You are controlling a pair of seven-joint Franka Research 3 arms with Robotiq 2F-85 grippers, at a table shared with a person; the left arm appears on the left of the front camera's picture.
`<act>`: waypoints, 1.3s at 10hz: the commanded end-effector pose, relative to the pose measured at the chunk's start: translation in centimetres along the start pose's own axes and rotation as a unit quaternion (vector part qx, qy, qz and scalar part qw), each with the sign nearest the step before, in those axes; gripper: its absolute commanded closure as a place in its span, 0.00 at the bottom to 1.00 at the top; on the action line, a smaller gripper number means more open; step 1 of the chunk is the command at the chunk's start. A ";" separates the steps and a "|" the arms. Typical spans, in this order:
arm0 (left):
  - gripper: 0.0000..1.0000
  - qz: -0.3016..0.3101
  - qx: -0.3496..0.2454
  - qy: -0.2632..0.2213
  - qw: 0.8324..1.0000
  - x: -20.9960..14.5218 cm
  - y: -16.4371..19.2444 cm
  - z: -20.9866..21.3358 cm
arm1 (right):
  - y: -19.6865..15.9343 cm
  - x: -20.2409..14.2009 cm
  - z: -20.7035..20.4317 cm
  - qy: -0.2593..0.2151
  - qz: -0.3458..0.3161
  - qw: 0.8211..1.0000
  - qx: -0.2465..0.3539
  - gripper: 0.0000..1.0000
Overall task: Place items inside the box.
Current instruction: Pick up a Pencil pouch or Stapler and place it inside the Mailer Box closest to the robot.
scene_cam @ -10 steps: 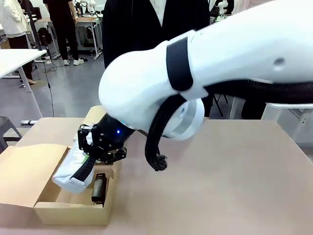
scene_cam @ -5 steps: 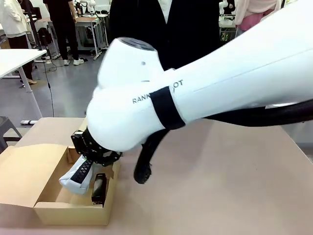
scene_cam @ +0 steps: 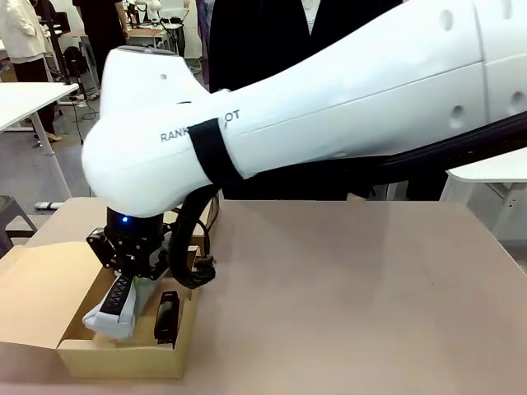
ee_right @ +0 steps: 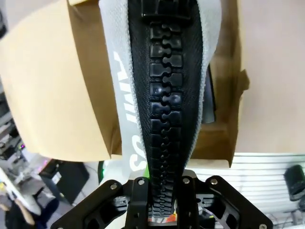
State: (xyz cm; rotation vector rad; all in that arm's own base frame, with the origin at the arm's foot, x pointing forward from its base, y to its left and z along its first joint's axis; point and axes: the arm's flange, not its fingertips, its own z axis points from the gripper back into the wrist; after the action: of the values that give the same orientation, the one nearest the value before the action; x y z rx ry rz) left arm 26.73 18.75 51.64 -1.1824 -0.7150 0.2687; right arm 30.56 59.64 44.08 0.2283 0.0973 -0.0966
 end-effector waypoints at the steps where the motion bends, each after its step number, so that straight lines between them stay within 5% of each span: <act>1: 0.00 -0.008 -0.012 -0.006 1.000 0.0 -0.1 0.0 | 2.6 -0.3 -0.4 -0.023 0.028 0.999 -0.024 0.91; 13: 0.00 -0.008 -0.012 -0.006 1.000 0.0 -0.1 0.0 | 4.5 3.6 -7.9 0.028 0.035 0.995 -0.090 0.91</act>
State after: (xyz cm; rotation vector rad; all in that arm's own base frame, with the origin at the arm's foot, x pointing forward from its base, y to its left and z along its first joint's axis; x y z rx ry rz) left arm 26.73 18.75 51.64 -1.1823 -0.7152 0.2684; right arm 33.35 64.81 36.67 0.0534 0.1372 -0.0289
